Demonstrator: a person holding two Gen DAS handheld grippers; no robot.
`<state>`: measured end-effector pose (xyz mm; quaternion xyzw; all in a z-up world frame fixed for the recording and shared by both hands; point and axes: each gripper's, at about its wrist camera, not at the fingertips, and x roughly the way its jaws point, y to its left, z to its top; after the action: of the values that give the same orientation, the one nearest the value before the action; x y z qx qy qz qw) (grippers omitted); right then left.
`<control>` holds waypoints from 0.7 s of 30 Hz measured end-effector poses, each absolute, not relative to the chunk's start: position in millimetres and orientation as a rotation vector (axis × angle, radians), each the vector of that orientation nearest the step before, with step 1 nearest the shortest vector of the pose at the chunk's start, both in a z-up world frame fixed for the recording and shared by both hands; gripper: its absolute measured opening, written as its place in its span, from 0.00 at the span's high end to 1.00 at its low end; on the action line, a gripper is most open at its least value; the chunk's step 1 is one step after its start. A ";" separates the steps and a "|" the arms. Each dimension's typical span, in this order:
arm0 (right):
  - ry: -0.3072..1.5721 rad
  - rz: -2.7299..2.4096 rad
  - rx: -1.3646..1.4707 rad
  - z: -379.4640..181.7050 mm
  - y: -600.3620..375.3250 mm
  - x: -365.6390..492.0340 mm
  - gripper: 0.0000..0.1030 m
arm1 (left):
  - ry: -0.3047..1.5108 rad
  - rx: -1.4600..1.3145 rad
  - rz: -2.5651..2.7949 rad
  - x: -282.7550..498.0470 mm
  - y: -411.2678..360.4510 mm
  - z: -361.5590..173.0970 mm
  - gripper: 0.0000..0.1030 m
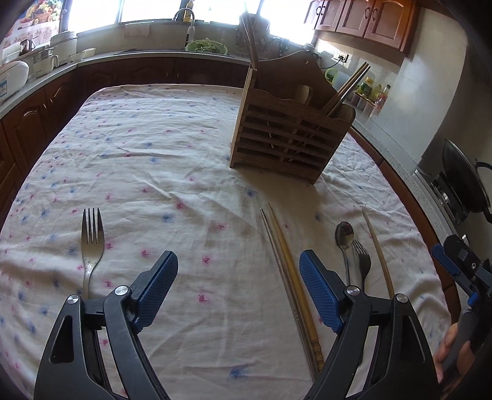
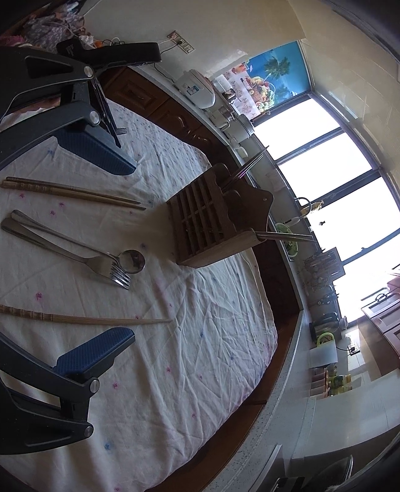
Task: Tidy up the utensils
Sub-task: 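Move both open grippers back down to the utensils on the cloth, then close the left gripper on a thin wooden chopstick while the right gripper grasps the silver fork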
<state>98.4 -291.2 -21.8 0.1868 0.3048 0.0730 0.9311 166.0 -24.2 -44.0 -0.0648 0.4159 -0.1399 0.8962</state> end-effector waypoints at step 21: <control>0.888 0.150 0.367 -84.9 -273.0 136.3 0.59 | 1.004 0.017 -0.344 211.4 -78.1 -80.0 0.69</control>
<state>136.3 -273.0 -84.9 0.1763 0.4267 0.0721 0.8841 211.4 -78.1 -80.0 0.0083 0.4786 -0.1642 0.8625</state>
